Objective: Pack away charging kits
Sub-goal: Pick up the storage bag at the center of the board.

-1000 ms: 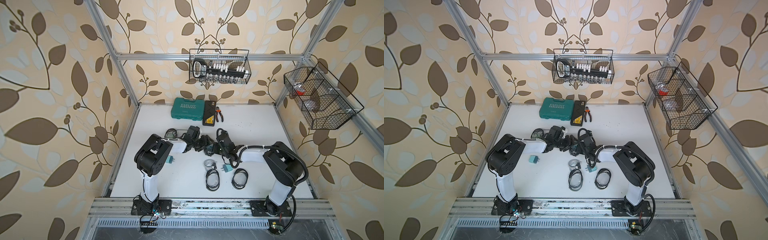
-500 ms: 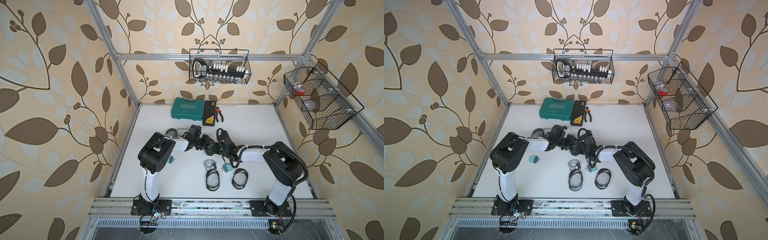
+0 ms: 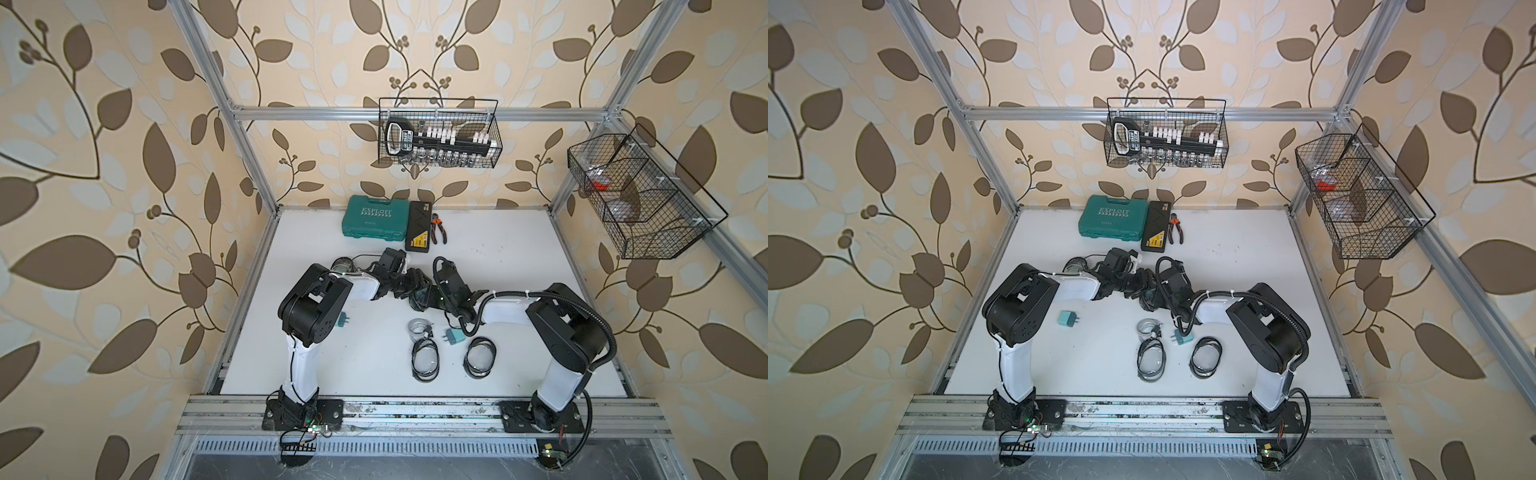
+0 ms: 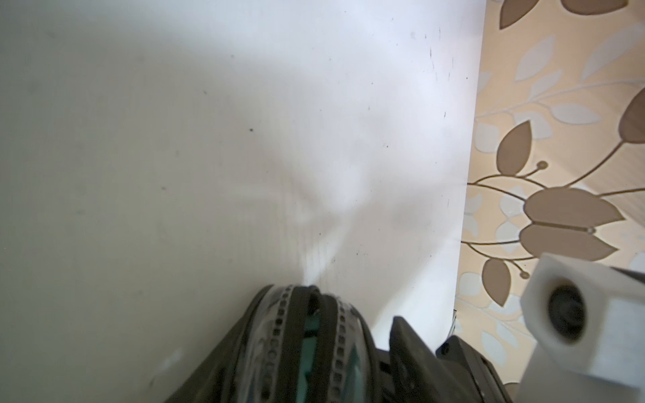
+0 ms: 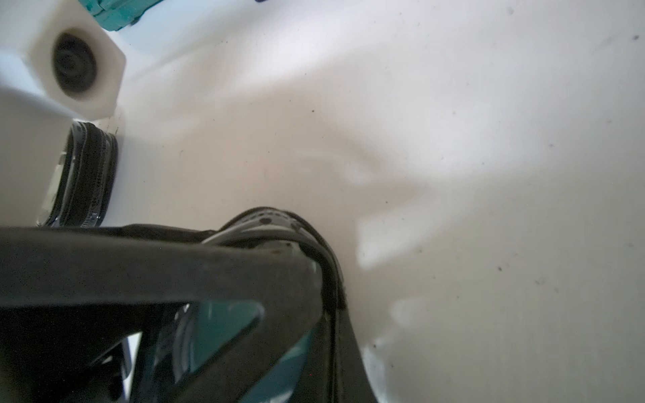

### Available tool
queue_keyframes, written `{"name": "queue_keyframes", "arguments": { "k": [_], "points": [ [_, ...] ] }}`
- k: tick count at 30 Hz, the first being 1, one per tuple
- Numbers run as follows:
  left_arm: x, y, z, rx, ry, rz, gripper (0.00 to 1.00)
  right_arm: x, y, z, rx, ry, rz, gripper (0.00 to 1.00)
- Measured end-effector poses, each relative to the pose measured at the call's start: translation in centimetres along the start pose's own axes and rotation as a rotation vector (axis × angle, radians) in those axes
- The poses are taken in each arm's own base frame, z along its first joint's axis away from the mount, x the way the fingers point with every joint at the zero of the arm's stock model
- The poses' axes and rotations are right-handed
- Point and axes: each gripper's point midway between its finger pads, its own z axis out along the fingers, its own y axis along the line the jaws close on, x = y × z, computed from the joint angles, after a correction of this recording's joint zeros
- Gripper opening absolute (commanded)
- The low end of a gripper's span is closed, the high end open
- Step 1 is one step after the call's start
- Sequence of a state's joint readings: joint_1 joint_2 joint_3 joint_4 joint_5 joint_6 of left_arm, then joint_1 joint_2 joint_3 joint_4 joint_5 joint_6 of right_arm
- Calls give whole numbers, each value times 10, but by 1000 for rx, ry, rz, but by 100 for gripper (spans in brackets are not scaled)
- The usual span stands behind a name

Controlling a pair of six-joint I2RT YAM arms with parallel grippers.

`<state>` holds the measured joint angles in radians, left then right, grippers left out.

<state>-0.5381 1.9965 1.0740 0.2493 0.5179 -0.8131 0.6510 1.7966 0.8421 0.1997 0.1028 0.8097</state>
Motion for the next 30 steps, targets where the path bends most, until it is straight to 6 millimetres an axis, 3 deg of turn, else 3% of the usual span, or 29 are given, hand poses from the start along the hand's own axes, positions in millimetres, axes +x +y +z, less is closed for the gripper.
{"name": "queue_keyframes", "arguments": {
  "k": [16,21,25,30],
  "points": [
    [2,8,6,-17,13,16,16,-2,-3,-2,11,2,4,0],
    [1,6,6,-11,14,18,7,-1,-3,-6,12,10,-1,1],
    [4,6,2,-23,11,14,0,-5,3,-26,-14,10,-9,19],
    [23,11,-18,-102,37,-23,0,-34,30,-81,-127,-101,-13,42]
  ]
}}
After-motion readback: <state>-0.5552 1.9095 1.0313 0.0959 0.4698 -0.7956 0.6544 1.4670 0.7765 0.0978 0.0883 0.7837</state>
